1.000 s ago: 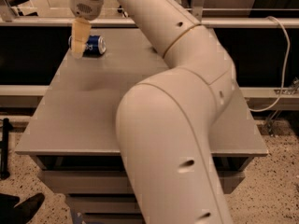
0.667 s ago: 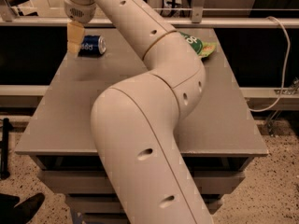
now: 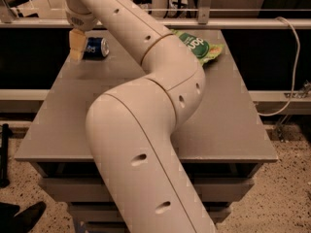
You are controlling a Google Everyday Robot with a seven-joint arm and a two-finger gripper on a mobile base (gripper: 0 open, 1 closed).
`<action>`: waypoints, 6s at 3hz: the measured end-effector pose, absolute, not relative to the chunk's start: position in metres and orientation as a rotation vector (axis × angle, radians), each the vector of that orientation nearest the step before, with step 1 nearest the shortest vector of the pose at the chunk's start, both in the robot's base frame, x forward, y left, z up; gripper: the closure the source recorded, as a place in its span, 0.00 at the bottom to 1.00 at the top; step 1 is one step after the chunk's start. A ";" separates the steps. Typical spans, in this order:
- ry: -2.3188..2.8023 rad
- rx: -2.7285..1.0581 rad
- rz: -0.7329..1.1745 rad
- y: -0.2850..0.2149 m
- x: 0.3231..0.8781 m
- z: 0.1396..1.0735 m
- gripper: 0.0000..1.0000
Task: Place pepsi can upright
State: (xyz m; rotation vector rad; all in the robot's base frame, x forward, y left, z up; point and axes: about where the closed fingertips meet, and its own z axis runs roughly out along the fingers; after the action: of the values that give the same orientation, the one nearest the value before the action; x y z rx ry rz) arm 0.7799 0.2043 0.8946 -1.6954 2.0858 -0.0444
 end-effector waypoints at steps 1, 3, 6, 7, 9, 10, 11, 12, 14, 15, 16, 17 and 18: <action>2.090 -1.663 -0.052 0.212 0.782 0.885 0.00; 2.039 -1.630 -0.034 0.230 0.780 0.875 0.00; 2.129 -1.597 0.051 0.233 0.795 0.853 0.00; 2.148 -1.595 0.069 0.235 0.797 0.850 0.10; 2.151 -1.592 0.094 0.236 0.799 0.856 0.58; 2.121 -1.581 0.132 0.228 0.799 0.869 0.81; 2.057 -1.537 0.165 0.190 0.794 0.909 1.00; 2.027 -1.480 0.189 0.142 0.785 0.935 1.00; 1.916 -1.380 0.345 0.061 0.751 0.957 1.00; 1.870 -1.322 0.444 0.031 0.733 0.951 1.00; 1.807 -1.240 0.573 0.014 0.720 0.942 1.00; 1.719 -1.172 0.678 0.013 0.711 0.940 1.00; 1.654 -1.076 0.758 0.001 0.698 0.935 1.00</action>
Offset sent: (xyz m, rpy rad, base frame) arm -0.0161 0.0250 -0.0240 0.0659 -0.0814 -0.0158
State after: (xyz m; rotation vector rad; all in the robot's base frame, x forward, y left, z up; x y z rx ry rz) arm 0.6975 0.0013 0.9353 -1.0758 1.6535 0.7584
